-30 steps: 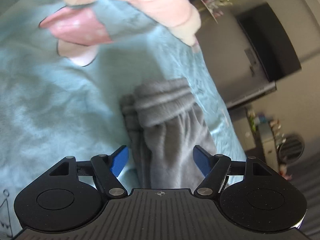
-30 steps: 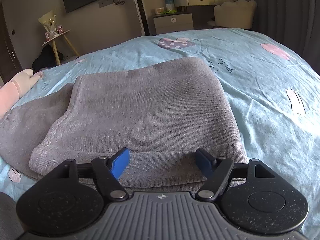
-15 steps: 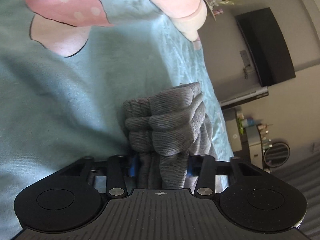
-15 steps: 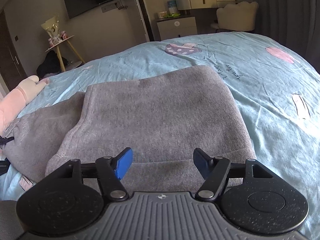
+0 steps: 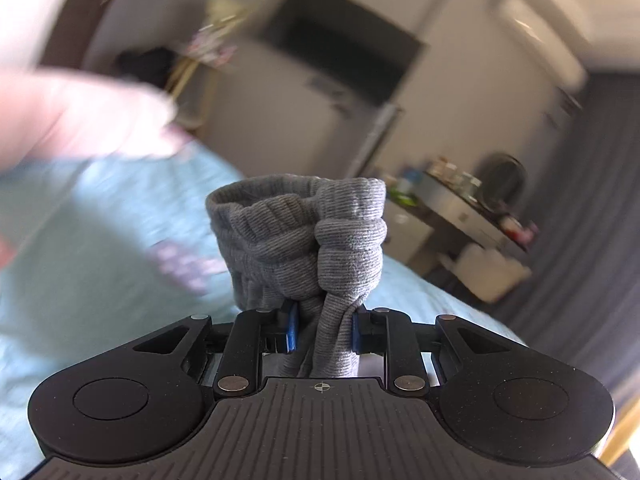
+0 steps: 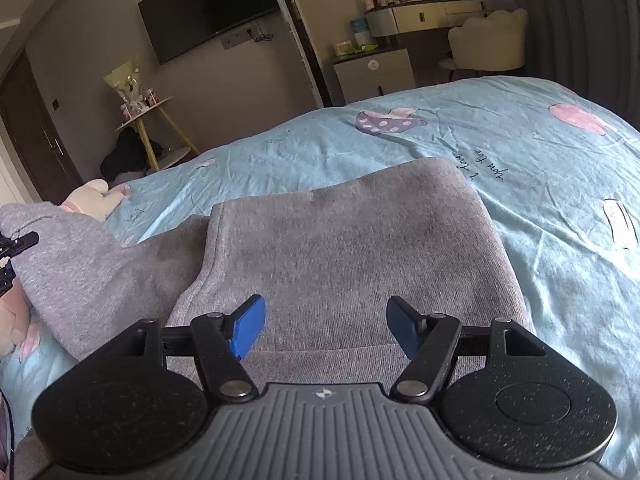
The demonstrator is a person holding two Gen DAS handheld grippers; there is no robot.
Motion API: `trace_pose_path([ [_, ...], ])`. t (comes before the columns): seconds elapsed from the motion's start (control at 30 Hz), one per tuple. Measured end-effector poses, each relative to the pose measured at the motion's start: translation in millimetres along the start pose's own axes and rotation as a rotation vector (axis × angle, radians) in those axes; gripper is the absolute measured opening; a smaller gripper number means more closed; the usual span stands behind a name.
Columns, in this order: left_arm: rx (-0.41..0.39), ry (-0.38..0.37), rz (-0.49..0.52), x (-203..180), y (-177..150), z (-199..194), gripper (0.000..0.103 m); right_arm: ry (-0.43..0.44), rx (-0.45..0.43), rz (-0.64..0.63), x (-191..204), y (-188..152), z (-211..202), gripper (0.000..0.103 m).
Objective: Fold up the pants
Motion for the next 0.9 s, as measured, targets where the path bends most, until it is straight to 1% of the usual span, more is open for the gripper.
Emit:
trace_pose_path([
  [0.1,0.027,-0.058,0.102,-54,-16,10,0.026,0.013,0.002,0.027,-5,0,-1,0.069],
  [0.2,0.095,-0.098,0.229,-106,-48,29,0.026,0.025,0.003,0.041,-9,2,-1,0.069],
  [0.27,0.167,-0.127,0.291,-132,-74,44,0.026,0.035,-0.002,0.052,-12,5,0,0.069],
  [0.33,0.250,-0.147,0.314,-149,-103,59,0.026,0.047,-0.001,0.066,-16,8,1,0.069],
  [0.4,0.305,-0.124,0.362,-161,-129,72,0.026,0.043,0.002,0.064,-18,9,3,0.069],
  [0.47,0.312,-0.097,0.423,-171,-150,77,0.027,0.036,0.014,0.052,-20,9,7,0.069],
  [0.5,0.322,-0.082,0.456,-173,-158,81,0.028,0.035,0.020,0.046,-21,9,9,0.069],
  [0.57,0.381,-0.077,0.481,-176,-171,86,0.042,0.034,0.042,0.036,-22,9,15,0.069],
  [0.6,0.417,-0.090,0.491,-177,-178,87,0.057,0.036,0.050,0.037,-23,9,18,0.069],
  [0.63,0.433,-0.098,0.507,-177,-181,87,0.065,0.043,0.059,0.040,-23,10,20,0.069],
  [0.67,0.436,-0.110,0.517,-177,-184,83,0.070,0.049,0.065,0.047,-24,11,23,0.069],
  [0.7,0.443,-0.130,0.512,-178,-183,78,0.083,0.053,0.067,0.055,-24,12,24,0.069],
  [0.73,0.451,-0.166,0.489,-179,-181,73,0.091,0.060,0.070,0.061,-24,14,25,0.070],
  [0.77,0.457,-0.205,0.451,-178,-176,66,0.093,0.071,0.075,0.066,-24,16,27,0.071],
  [0.8,0.454,-0.228,0.403,-177,-168,62,0.094,0.085,0.082,0.071,-24,17,28,0.072],
  [0.83,0.448,-0.231,0.356,-173,-160,55,0.094,0.096,0.090,0.075,-23,17,30,0.074],
  [0.87,0.439,-0.212,0.323,-167,-153,49,0.094,0.106,0.101,0.077,-21,18,32,0.074],
  [0.9,0.430,-0.165,0.299,-161,-147,41,0.094,0.122,0.117,0.084,-20,19,36,0.075],
])
Point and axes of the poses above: each gripper's, at about its wrist camera, not at the fingertips, and z roughly the way its jaws point, x to its left, y to its top, the point moved 4 cm from there along z, roughly the way its jaws point, and after that the axes turned 7 degrees about -y, right-handed, at the moved point
